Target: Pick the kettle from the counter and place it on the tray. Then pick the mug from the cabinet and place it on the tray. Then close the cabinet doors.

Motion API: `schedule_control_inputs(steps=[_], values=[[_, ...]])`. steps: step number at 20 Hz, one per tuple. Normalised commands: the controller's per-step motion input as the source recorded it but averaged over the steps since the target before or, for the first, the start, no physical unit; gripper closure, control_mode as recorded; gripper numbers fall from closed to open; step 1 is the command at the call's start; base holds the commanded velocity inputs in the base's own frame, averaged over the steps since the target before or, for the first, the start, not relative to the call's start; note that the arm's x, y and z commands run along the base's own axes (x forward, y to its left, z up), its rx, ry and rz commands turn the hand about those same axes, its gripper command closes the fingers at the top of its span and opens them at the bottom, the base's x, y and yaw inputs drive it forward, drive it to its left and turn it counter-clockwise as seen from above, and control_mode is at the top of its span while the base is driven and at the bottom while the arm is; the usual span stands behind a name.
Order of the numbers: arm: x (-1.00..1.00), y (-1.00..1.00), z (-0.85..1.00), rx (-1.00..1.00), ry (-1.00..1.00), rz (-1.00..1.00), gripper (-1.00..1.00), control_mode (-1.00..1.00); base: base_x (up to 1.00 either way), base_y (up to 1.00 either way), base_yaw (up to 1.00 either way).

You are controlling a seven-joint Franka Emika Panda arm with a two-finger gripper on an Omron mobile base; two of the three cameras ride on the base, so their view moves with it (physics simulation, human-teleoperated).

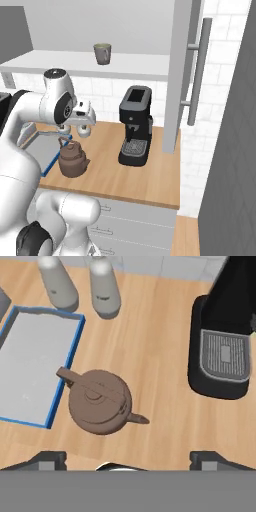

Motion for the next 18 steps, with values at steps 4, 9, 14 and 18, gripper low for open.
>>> schedule_control_inputs(steps=[4, 9, 14, 18], values=[[0.11, 0.05, -0.34, -0.02, 0.0, 0.3, -1.0, -1.0, 0.0, 0.0, 0.0], [0.25, 0.19, -0.3, -0.07, 0.04, 0.31, -1.0, -1.0, 0.0, 0.0, 0.0], [0.16, 0.29, -0.26, -0.13, 0.09, 0.23, -1.0, -1.0, 0.0, 0.0, 0.0], [0.07, 0.15, -0.23, -0.1, 0.04, 0.08, -1.0, -1.0, 0.0, 0.0, 0.0]])
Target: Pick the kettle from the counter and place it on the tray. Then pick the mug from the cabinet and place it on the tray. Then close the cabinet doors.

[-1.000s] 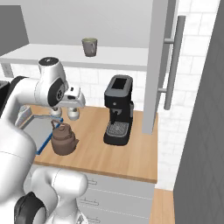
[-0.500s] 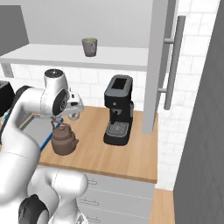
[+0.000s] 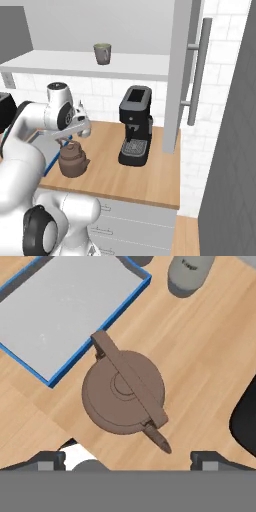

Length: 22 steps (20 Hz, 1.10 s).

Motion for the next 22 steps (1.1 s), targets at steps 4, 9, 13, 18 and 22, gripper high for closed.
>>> schedule_control_inputs(steps=[4, 9, 13, 18, 22], values=[[0.23, 0.35, -0.2, -0.13, 0.15, 0.02, -1.0, -1.0, 0.0, 0.0, 0.0], [0.16, 0.15, -0.16, -0.06, 0.08, 0.07, -1.0, -1.0, 0.0, 0.0, 0.0], [0.13, 0.0, -0.17, 0.0, 0.0, 0.13, -1.0, -1.0, 0.0, 0.0, 0.0], [0.1, 0.0, -0.21, 0.0, 0.0, 0.12, -1.0, -1.0, 0.0, 0.0, 0.0], [0.21, 0.0, -0.21, 0.0, 0.0, 0.1, -1.0, -1.0, 0.0, 0.0, 0.0]])
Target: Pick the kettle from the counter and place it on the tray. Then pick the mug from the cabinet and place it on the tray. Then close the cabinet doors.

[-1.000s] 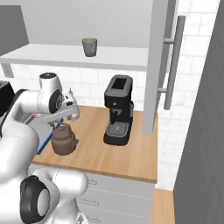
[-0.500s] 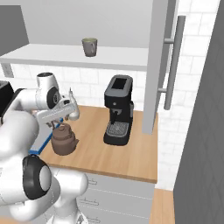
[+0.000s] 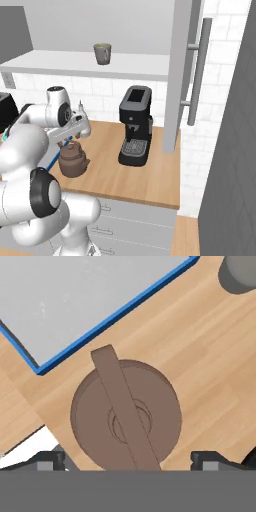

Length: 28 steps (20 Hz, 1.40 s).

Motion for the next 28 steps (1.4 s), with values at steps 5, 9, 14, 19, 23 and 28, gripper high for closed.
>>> schedule_control_inputs(steps=[5, 9, 14, 19, 23, 28], values=[[0.22, 0.0, -0.18, 0.0, 0.0, 0.08, -1.0, -1.0, 0.0, 0.0, 0.0], [0.13, 0.0, -0.09, 0.0, 0.0, 0.06, -1.0, -1.0, 0.0, 0.0, 0.0], [0.08, 0.0, -0.12, 0.0, 0.0, 0.06, -1.0, -1.0, 0.0, 0.0, 0.0], [0.0, 0.0, -0.19, 0.0, 0.0, 0.05, -1.0, -1.0, 0.0, 0.0, 0.0], [0.0, 0.0, -0.26, 0.0, 0.0, 0.03, 1.0, -1.0, 0.0, 0.0, 0.0], [0.0, 0.0, -0.15, 0.0, 0.0, 0.01, 1.0, -1.0, 0.0, 0.0, 0.0]])
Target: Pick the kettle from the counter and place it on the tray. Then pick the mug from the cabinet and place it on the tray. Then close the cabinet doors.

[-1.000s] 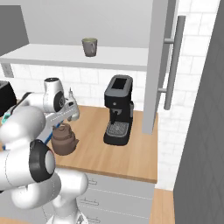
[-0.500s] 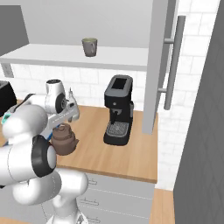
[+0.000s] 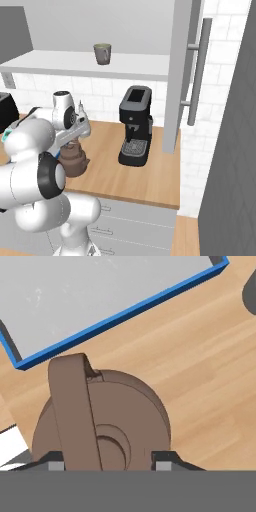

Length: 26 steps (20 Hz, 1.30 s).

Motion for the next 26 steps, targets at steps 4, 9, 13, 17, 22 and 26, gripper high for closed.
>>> schedule_control_inputs(steps=[4, 9, 13, 17, 22, 26], values=[[-0.06, 0.0, -0.04, 0.0, 0.0, 0.0, 1.0, -1.0, 0.0, 0.0, 0.0], [-0.3, 0.0, 0.2, 0.0, -0.04, 0.0, 1.0, -1.0, 0.0, 0.0, 0.0], [-0.29, 0.01, 0.56, 0.0, -0.06, 0.0, 1.0, -1.0, 0.0, 0.0, 0.0], [-0.12, 0.23, 0.49, 0.0, -0.03, 0.0, 1.0, -1.0, 0.0, 0.0, 0.0], [0.0, 0.51, 0.24, 0.0, -0.03, 0.0, 1.0, -1.0, 0.0, 0.0, 0.0], [0.08, 0.61, 0.05, 0.0, -0.02, 0.0, 1.0, -1.0, 0.0, 0.0, 0.0]])
